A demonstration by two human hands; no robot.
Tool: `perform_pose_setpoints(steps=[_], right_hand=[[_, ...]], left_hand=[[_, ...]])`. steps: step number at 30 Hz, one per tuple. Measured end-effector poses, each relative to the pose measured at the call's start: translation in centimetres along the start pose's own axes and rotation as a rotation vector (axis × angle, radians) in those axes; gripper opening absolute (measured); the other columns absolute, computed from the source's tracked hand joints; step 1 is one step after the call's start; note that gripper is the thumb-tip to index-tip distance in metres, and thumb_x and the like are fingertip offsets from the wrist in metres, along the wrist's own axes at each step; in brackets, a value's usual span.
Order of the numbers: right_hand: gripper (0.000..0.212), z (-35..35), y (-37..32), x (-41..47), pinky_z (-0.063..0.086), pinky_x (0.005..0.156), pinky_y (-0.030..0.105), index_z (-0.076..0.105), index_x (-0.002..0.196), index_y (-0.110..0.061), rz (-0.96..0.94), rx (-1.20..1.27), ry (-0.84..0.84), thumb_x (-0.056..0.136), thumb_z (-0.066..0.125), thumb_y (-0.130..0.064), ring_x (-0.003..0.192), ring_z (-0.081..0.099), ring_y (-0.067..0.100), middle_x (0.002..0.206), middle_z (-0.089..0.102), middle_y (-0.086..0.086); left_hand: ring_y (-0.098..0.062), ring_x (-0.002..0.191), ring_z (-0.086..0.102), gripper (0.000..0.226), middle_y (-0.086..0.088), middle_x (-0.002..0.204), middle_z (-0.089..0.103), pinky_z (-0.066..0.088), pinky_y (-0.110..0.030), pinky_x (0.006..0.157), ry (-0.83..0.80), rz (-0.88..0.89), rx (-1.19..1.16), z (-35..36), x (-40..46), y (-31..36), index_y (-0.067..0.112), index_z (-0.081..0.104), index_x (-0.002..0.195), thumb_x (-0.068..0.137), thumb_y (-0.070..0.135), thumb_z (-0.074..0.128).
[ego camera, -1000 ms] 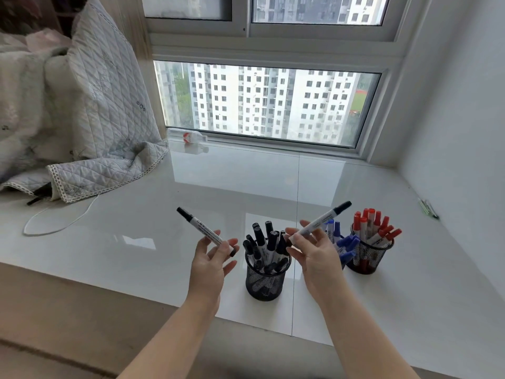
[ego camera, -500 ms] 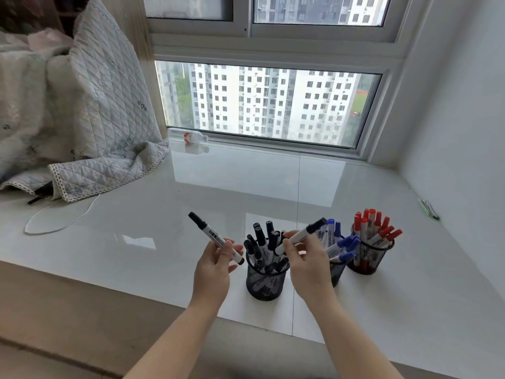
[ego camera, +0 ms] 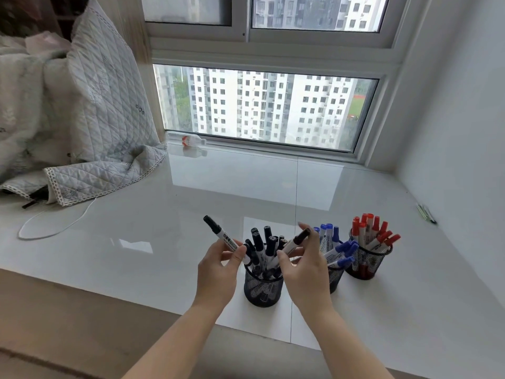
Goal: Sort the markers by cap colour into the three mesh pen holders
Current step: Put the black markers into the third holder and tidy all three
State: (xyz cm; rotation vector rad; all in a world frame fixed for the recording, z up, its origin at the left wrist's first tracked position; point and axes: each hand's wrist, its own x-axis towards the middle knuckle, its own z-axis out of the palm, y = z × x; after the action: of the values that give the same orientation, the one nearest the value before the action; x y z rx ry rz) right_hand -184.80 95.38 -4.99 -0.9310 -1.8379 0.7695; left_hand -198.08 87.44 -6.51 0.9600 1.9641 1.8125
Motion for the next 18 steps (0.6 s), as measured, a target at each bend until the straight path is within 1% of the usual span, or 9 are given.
perform_pose_setpoints(steps=[3,6,7,9,11,13,15,17,18], right_hand=[[0.080,0.21,-0.08,-0.33,0.044,0.054,0.010,0.026,0.138,-0.030,-0.014,-0.020,0.052,0.076,0.073,-0.011,0.067,0.059,0.002,0.075,0.052,-0.012],[0.089,0.19,-0.15,-0.14,0.045,0.056,0.006,0.022,0.141,-0.033,-0.072,-0.004,0.106,0.074,0.074,-0.008,0.069,0.059,-0.001,0.085,0.050,-0.014],[0.088,0.21,-0.15,-0.10,0.045,0.059,0.005,0.022,0.140,-0.035,-0.104,-0.023,0.096,0.074,0.073,-0.007,0.070,0.059,-0.001,0.087,0.052,-0.011],[0.078,0.34,-0.21,-0.25,0.045,0.059,0.007,0.027,0.134,-0.038,-0.151,-0.070,0.043,0.077,0.070,-0.007,0.070,0.057,0.000,0.084,0.054,-0.006],[0.067,0.56,-0.15,-0.50,0.042,0.058,0.008,0.036,0.131,-0.034,-0.155,-0.081,0.018,0.078,0.068,-0.007,0.069,0.056,0.002,0.078,0.051,-0.011],[0.059,0.74,-0.13,-0.64,0.042,0.058,0.006,0.042,0.128,-0.028,-0.138,-0.065,0.037,0.080,0.066,-0.006,0.068,0.055,0.002,0.076,0.048,-0.016],[0.052,0.85,-0.27,-0.68,0.041,0.058,0.007,0.043,0.126,-0.028,-0.172,-0.084,0.063,0.082,0.063,-0.008,0.067,0.054,0.001,0.075,0.047,-0.017],[0.046,0.87,-0.29,-0.75,0.039,0.058,0.010,0.042,0.122,-0.029,-0.227,-0.116,0.081,0.084,0.062,-0.011,0.065,0.053,0.002,0.075,0.049,-0.015],[0.044,0.85,-0.26,-0.84,0.038,0.059,0.011,0.041,0.119,-0.030,-0.240,-0.127,0.080,0.085,0.062,-0.012,0.064,0.053,0.002,0.075,0.051,-0.013]], left_hand=[[0.006,0.074,0.059,0.012,0.020,0.075,0.065,0.038,-0.004,0.063,-0.025,0.051,0.090,0.31,0.12,0.06,0.032,0.057,0.079,0.085,0.026,0.064],[0.009,0.076,0.059,0.019,0.016,0.076,0.064,0.040,-0.013,0.064,-0.032,0.112,0.201,0.41,0.10,0.08,0.035,0.051,0.079,0.084,0.025,0.066],[0.010,0.076,0.059,0.022,0.016,0.076,0.063,0.041,-0.016,0.063,-0.036,0.130,0.240,0.46,0.00,0.10,0.037,0.049,0.078,0.083,0.024,0.066],[0.013,0.075,0.059,0.027,0.017,0.076,0.063,0.043,-0.018,0.063,-0.050,0.156,0.294,0.57,-0.25,0.10,0.039,0.047,0.078,0.082,0.022,0.067],[0.013,0.074,0.059,0.024,0.017,0.076,0.063,0.044,-0.020,0.064,-0.058,0.163,0.315,0.68,-0.34,0.09,0.037,0.048,0.079,0.082,0.022,0.067],[0.013,0.073,0.059,0.021,0.017,0.076,0.064,0.046,-0.020,0.065,-0.056,0.164,0.323,0.72,-0.28,0.11,0.036,0.049,0.079,0.083,0.025,0.066],[0.012,0.074,0.059,0.016,0.019,0.074,0.063,0.046,-0.019,0.065,-0.054,0.169,0.318,0.71,-0.30,0.19,0.037,0.049,0.079,0.086,0.030,0.061],[0.010,0.073,0.060,0.010,0.020,0.073,0.064,0.044,-0.018,0.064,-0.055,0.160,0.294,0.66,-0.38,0.31,0.035,0.052,0.081,0.089,0.040,0.051],[0.009,0.073,0.059,0.018,0.020,0.073,0.064,0.043,-0.015,0.063,-0.052,0.152,0.277,0.62,-0.44,0.38,0.032,0.055,0.083,0.089,0.045,0.045]])
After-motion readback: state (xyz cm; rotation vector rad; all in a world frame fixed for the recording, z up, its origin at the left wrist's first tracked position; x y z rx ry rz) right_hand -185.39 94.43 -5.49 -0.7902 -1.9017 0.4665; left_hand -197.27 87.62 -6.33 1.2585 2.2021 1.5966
